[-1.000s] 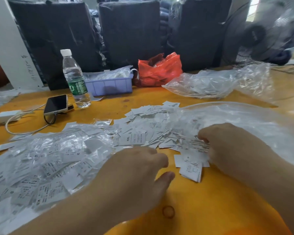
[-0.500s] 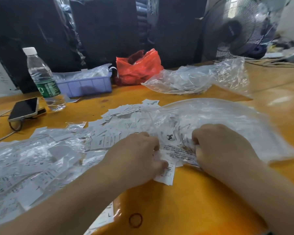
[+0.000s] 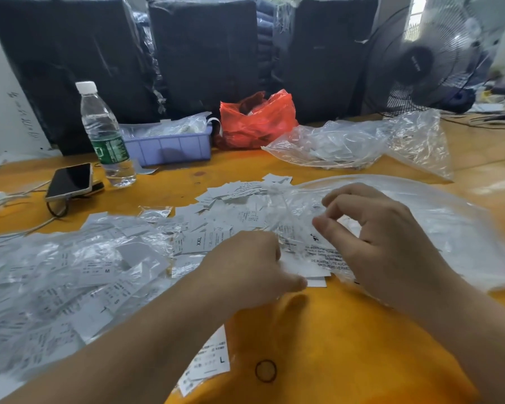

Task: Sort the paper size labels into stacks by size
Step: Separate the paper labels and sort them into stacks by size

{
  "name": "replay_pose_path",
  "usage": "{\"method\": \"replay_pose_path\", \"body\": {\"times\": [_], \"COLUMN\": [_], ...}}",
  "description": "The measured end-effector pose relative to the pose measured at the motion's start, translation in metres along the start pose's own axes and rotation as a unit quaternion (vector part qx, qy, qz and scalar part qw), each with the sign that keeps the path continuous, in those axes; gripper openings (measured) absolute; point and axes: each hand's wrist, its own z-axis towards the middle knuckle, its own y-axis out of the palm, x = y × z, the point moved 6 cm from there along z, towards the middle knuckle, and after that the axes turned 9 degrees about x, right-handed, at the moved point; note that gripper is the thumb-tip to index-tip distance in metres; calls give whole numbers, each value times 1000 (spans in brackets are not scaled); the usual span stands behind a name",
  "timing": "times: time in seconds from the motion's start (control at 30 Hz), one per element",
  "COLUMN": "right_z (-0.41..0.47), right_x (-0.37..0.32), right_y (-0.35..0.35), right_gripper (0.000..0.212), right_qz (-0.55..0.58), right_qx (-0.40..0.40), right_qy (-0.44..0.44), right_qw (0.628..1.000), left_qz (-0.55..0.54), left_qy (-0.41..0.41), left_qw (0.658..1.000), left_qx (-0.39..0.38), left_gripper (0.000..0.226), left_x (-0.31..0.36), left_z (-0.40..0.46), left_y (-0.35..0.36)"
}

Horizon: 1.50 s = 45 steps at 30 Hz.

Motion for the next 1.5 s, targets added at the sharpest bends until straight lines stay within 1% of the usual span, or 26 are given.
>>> {"method": "replay_pose_path", "body": {"times": [0.07,0.1,0.13,0.23,0.33,0.43,0.53,0.57,0.67,0.7,0.77,0.87,0.93,1.0,1.03,1.07,1.13,1.2,1.27,1.33,1.4,1.5], "right_z": [3,3,4,6,9,13,17,17,17,18,22,30,34,39,40,41,37,30,24,18,16,13], "right_x": [-8,-12,-16,-28,-37,-46,-55,-57,-62,-64,-68,-80,-89,-99,-103,-107,-115,-120,-121,-117,-114,-118], "right_y": [1,3,5,11,16,22,35,39,49,52,56,62,69,81,90,101,124,142,151,154,152,148], "right_gripper": [16,13,12,18,20,20,20,20,21,21,18,14,11,8,8,11,21,30,29,29,34,35], "right_qz": [39,54,62,74,101,133,131,129,139,142,142,155,188,250,289,329,401,460,501,527,552,574], "right_qx": [10,11,10,6,5,1,-6,-9,-17,-19,-24,-35,-55,-93,-121,-154,-223,-276,-303,-309,-304,-295], "right_qy": [11,14,10,0,1,7,2,2,9,11,13,7,12,39,63,93,157,207,234,248,253,247], "right_qw": [999,998,998,997,995,991,991,992,990,990,989,987,981,963,947,927,875,818,776,752,734,723], "left_qz": [41,59,69,83,75,73,61,54,14,9,23,57,43,-1,-30,-63,-120,-166,-200,-220,-245,-340], "left_qy": [-14,-20,-22,-14,0,12,20,24,34,38,61,93,86,78,82,83,61,27,17,18,14,-20], "left_qw": [999,998,997,995,994,991,987,989,996,996,991,967,946,931,922,910,886,873,868,870,875,873], "left_qx": [6,11,21,46,82,114,144,137,81,79,117,232,308,356,377,402,444,459,454,440,417,349], "left_gripper": [46,45,41,32,9,8,6,5,10,10,16,28,34,34,34,36,43,48,51,51,48,45], "left_x": [-3,-4,-5,-6,-8,-12,-15,-16,-20,-22,-24,-38,-57,-76,-86,-95,-114,-128,-134,-134,-133,-134], "left_z": [0,1,2,2,-2,-11,-19,-22,-28,-29,-31,-44,-57,-69,-74,-80,-89,-92,-92,-92,-93,-91], "left_y": [-1,-2,-3,-6,-13,-20,-25,-24,-19,-20,-30,-56,-78,-98,-105,-110,-114,-114,-115,-114,-111,-99]}}
